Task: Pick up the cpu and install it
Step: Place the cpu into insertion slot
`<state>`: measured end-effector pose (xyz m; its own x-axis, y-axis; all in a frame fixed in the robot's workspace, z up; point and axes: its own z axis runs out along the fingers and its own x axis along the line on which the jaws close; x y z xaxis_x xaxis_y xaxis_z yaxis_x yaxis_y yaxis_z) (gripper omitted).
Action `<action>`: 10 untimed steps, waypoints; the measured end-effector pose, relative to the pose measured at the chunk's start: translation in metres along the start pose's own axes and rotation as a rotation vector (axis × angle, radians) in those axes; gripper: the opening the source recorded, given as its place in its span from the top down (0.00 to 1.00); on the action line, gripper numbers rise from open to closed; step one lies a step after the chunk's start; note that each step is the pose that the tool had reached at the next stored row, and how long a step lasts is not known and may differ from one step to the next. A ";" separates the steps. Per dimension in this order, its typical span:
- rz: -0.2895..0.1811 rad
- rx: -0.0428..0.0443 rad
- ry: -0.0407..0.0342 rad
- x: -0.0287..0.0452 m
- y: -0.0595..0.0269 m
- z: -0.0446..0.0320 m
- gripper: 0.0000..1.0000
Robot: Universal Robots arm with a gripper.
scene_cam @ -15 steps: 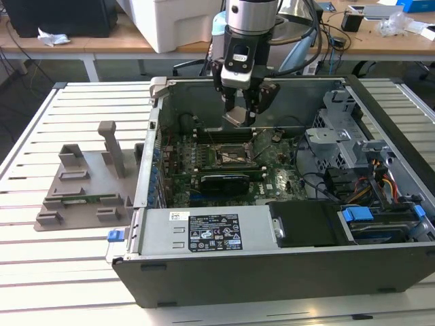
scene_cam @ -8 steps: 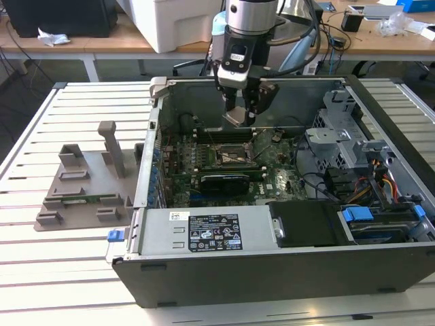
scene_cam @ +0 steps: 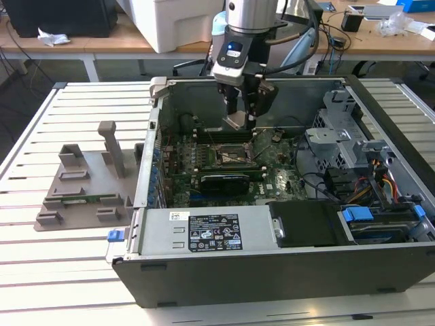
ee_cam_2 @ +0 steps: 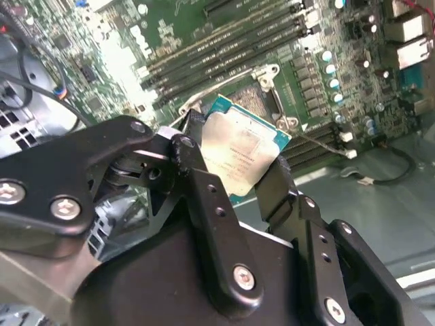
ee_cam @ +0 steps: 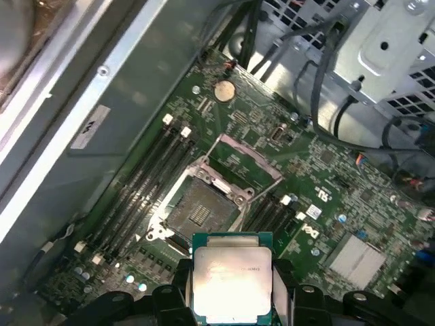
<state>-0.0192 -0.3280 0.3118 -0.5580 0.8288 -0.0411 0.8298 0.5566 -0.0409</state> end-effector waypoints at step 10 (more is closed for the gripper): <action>0.112 0.0060 0.0023 0.0001 0.0001 0.0009 0.45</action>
<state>-0.0192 -0.3280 0.3108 -0.4616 0.8860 -0.0435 0.8869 0.4600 -0.0422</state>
